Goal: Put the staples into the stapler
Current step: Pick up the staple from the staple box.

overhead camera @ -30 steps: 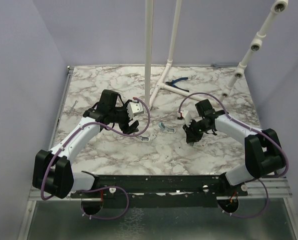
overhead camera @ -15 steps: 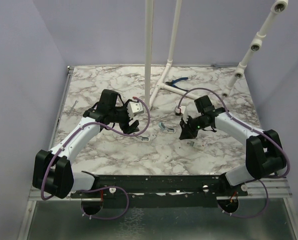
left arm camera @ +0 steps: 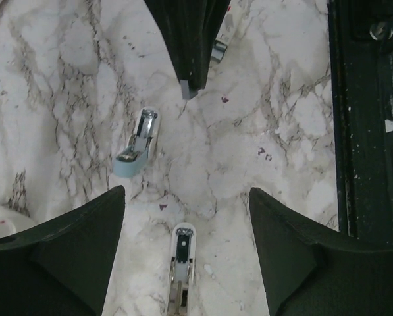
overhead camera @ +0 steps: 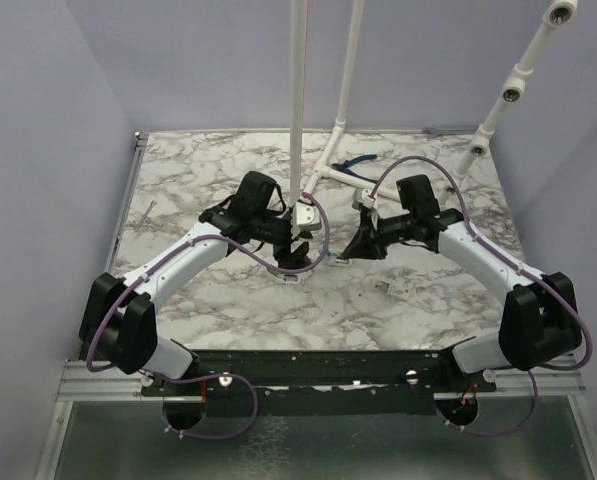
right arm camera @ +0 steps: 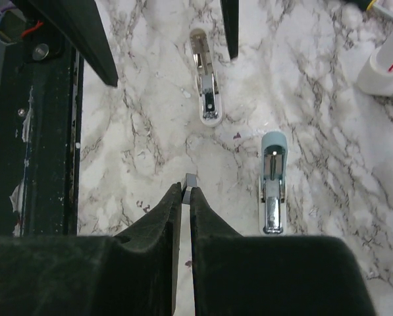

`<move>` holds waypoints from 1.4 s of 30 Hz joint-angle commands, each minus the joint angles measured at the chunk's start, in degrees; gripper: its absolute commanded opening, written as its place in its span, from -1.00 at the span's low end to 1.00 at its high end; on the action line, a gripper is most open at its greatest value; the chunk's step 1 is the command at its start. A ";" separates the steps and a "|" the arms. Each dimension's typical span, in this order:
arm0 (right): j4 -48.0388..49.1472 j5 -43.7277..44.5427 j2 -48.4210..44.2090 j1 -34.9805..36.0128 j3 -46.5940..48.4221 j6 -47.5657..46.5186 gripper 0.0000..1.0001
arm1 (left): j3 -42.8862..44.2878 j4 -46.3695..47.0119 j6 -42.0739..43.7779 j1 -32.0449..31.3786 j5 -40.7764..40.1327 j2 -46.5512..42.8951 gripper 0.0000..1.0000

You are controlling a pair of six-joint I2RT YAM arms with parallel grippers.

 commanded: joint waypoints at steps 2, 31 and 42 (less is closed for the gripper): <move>2.79 -4.80 -3.05 0.32 1.19 -4.31 -0.79 | 5.08 0.93 -4.27 -3.11 6.84 4.55 0.49; 25.35 -5.89 -4.19 0.19 -8.41 28.37 -0.76 | 4.59 11.57 -2.67 -10.98 -14.34 2.48 0.37; 32.37 -8.00 0.47 -1.82 -5.52 52.73 -0.76 | 1.46 15.19 5.57 -11.17 -18.76 -2.04 0.43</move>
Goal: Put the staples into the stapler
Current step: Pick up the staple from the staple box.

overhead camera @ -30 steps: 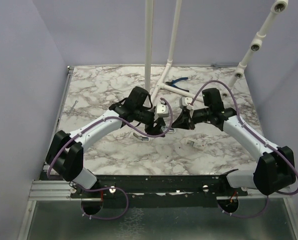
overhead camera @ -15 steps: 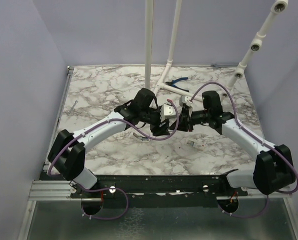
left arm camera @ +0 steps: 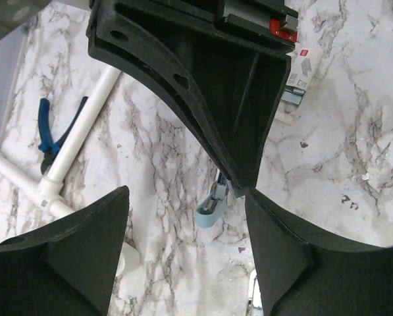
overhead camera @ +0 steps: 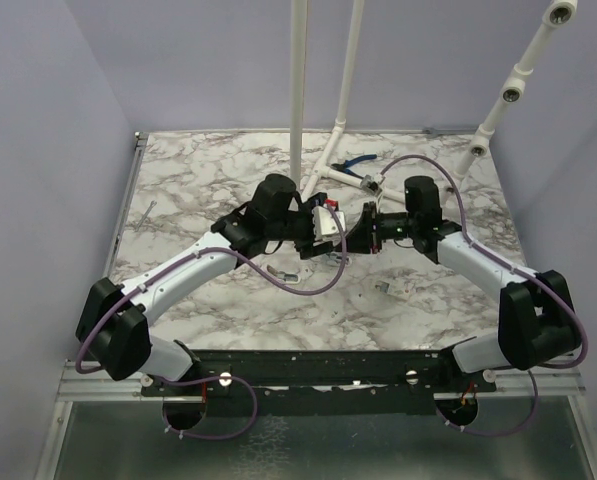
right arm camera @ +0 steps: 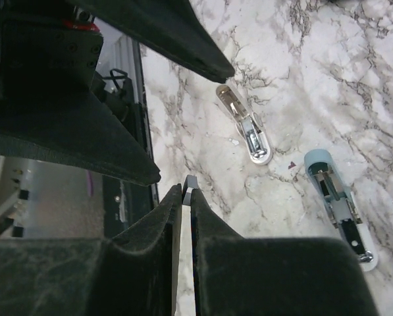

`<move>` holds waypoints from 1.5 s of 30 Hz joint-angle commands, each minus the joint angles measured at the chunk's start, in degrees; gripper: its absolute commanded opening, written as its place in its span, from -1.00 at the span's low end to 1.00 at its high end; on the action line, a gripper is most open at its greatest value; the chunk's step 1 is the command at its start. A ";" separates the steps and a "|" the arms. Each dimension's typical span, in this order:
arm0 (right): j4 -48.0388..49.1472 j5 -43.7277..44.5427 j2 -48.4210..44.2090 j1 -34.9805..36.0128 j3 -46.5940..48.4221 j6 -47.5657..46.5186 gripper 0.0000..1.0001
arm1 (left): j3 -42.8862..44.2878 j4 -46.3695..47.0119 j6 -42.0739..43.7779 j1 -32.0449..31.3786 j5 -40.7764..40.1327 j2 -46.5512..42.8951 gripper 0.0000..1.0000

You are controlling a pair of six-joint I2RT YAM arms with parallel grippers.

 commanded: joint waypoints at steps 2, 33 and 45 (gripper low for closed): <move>4.39 -1.86 1.79 -0.75 2.74 14.49 -0.76 | -0.98 1.14 5.22 -0.10 -1.63 -2.40 0.41; 14.74 0.04 2.09 -3.42 -0.57 28.70 -0.76 | -5.11 9.43 -5.50 -1.40 -1.74 -1.03 -0.15; 14.90 -0.02 2.05 -3.78 -0.43 28.80 -0.76 | -5.51 9.39 -5.17 -1.44 -2.08 -0.73 -0.27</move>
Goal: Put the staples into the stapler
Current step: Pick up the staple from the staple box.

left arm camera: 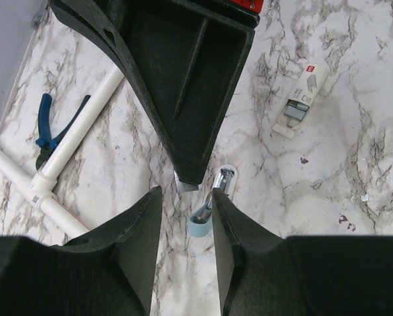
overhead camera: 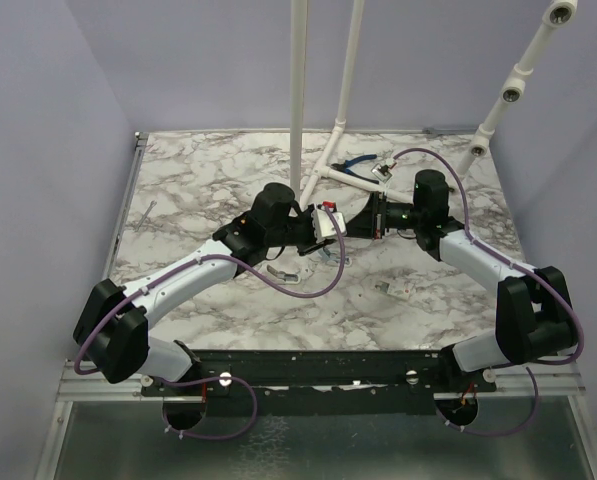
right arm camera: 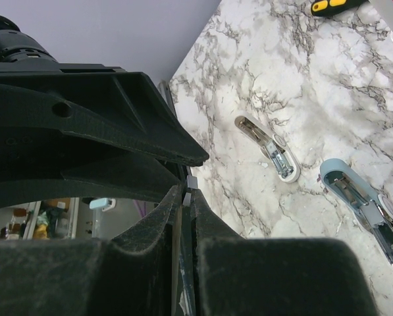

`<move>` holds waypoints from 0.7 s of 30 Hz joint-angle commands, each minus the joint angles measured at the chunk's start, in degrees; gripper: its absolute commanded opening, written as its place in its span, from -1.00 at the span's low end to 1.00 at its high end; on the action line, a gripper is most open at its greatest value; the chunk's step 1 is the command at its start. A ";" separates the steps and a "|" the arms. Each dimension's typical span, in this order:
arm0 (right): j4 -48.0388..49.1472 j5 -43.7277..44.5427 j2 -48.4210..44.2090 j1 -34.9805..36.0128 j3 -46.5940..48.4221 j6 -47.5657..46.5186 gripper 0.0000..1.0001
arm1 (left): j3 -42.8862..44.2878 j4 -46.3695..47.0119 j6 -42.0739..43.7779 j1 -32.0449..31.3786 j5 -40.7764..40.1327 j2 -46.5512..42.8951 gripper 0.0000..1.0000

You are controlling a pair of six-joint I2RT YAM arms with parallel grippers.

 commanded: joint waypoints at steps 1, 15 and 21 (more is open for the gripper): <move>1.34 0.24 0.11 -0.35 -0.44 0.65 -0.76 | 0.17 0.66 -0.41 -0.28 1.03 0.91 -0.29; 1.34 0.33 0.25 -0.45 -0.35 0.57 -0.76 | 1.34 1.31 -1.46 -0.36 0.65 1.93 -0.39; 1.32 0.54 0.34 -0.48 -0.37 0.43 -0.76 | 2.26 1.80 -2.46 -0.37 0.54 2.39 -0.40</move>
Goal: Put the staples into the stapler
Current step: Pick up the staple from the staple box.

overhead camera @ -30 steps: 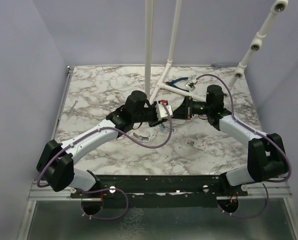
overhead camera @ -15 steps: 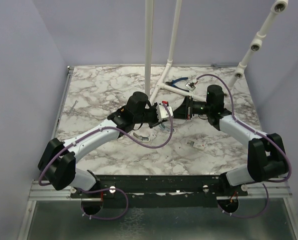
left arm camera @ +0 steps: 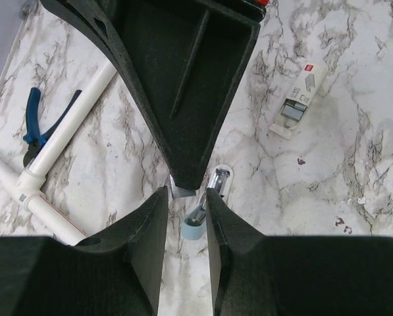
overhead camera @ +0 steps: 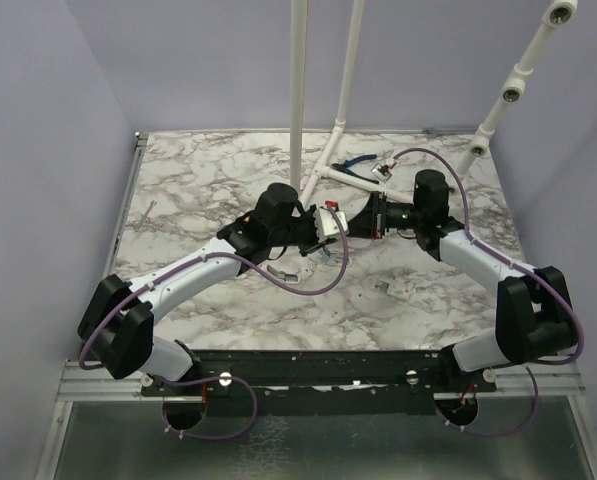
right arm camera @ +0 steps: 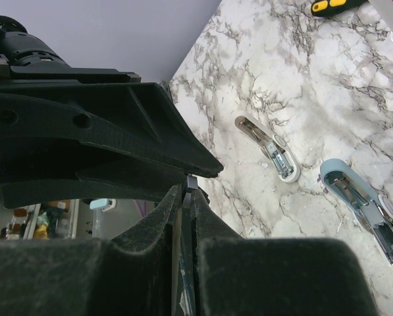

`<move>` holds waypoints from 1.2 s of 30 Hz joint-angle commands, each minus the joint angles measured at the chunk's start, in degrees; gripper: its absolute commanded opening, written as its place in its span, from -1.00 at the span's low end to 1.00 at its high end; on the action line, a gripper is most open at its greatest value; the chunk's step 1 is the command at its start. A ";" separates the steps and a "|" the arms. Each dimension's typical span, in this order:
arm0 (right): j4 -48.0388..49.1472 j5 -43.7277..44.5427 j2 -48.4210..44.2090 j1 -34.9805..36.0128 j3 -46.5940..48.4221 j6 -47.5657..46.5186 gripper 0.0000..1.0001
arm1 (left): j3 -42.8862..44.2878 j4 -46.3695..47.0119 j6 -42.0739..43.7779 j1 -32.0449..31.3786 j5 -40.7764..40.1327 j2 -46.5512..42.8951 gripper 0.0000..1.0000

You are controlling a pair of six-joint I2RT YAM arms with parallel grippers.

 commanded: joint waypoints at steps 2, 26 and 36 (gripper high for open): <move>1.21 0.58 0.35 -0.45 -0.45 0.32 -0.76 | 2.38 1.46 -1.57 -0.24 0.41 0.88 -0.40; 0.97 1.02 0.54 -0.41 -0.62 -0.11 -0.73 | 1.89 1.43 -0.99 -0.24 0.68 0.83 -0.69; 0.87 1.10 0.61 -0.45 -0.53 -0.26 -0.54 | 1.46 1.47 -0.58 -0.28 0.76 0.75 -0.76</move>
